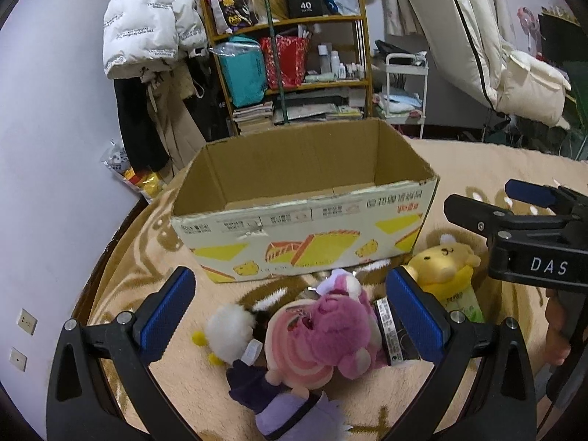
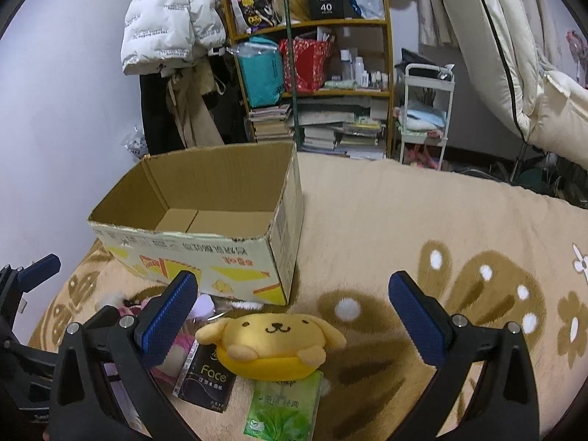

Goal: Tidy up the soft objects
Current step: 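Lower the left tool onto the pink plush while the right tool approaches the yellow dog plush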

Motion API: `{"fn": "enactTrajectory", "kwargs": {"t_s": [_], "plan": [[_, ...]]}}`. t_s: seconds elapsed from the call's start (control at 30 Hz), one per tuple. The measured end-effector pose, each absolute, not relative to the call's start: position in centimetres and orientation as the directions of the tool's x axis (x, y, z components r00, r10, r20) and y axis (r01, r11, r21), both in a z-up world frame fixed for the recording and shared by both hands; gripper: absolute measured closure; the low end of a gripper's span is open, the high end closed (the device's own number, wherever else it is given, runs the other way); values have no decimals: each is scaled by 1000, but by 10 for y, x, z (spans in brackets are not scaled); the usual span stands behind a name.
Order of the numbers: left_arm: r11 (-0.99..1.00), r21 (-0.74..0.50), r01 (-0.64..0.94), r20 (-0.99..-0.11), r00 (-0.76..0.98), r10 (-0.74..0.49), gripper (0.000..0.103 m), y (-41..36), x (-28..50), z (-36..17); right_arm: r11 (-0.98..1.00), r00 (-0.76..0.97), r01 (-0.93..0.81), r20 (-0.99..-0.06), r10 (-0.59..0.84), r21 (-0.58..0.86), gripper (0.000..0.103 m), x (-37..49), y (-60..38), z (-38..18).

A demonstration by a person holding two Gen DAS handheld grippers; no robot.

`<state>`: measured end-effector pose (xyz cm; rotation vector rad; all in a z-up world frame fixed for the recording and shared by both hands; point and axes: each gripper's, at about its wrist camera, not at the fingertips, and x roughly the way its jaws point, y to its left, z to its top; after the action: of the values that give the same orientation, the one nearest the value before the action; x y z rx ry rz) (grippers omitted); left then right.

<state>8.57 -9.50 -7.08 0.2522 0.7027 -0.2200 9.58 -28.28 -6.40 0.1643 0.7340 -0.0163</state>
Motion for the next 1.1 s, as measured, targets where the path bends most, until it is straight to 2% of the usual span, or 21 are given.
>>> {"fn": "enactTrajectory", "kwargs": {"t_s": [0.47,0.63,0.87,1.1], "plan": [[939,148,311,-733,672,-107,1,-98,88,-96,994,674,38,-737,48,100,0,100,-267,-83],[936,148,318,-754,649,-102,1,-99,90,-104,988,618,35,-780,97,151,0,106,-270,-97],[938,117,325,-766,631,-123,1,-95,94,-106,980,573,62,-811,119,188,0,108,-275,-111],[935,60,349,-775,607,-177,4,-93,94,-106,990,546,39,-833,89,132,0,112,-267,-119]]}}
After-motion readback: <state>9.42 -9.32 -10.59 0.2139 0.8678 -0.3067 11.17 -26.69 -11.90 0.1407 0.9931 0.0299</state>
